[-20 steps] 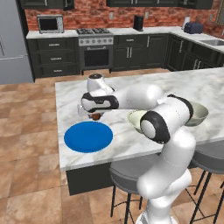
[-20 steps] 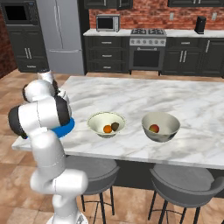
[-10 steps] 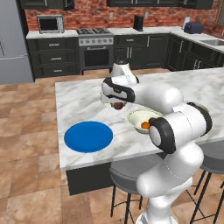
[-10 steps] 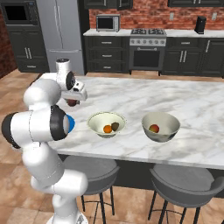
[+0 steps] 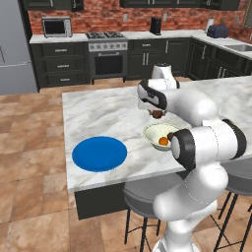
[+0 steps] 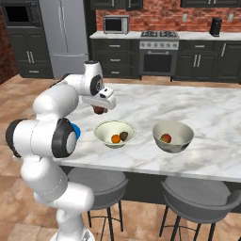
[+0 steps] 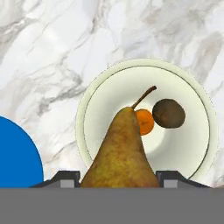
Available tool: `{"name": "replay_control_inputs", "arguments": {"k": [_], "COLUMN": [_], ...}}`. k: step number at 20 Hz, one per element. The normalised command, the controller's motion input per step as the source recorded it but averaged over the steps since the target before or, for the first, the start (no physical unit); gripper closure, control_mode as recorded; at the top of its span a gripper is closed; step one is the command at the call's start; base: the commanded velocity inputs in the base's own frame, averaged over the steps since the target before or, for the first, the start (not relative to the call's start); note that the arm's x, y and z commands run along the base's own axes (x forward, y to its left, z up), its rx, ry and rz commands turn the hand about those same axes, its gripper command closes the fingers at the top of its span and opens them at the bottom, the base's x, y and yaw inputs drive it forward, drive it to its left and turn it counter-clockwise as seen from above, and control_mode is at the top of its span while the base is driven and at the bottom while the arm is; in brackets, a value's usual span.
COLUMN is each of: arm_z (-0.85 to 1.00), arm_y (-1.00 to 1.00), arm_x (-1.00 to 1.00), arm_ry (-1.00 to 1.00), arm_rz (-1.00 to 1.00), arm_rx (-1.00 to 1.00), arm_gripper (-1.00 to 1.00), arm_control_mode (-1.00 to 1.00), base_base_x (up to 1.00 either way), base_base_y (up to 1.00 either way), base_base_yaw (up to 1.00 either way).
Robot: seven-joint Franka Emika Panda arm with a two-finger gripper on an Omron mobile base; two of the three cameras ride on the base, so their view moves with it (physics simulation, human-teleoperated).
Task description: Take the fruits from the plate on the dining counter and place two fruits in each bowl.
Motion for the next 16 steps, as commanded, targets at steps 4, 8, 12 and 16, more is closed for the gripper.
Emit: {"name": "replay_control_inputs", "arguments": {"k": [4,8,12,16], "arm_z": [0.00,0.00,0.00,-0.02], "arm_y": [-1.00,-1.00,-1.00,-1.00], "arm_x": [0.00,0.00,0.00,0.00], "arm_ry": [0.01,0.01,0.00,0.00], "arm_rz": [-0.22,-0.23,-0.21,-0.21], "arm_rx": [0.00,0.00,0.00,0.00], "arm_gripper": [1.00,1.00,1.00,1.00], "arm_control_mode": [-1.00,-1.00,-1.00,-1.00], "base_base_x": [0.00,0.00,0.00,0.00], "base_base_y": [0.00,0.00,0.00,0.00], "base_base_yaw": [0.00,0.00,0.00,0.00]}}
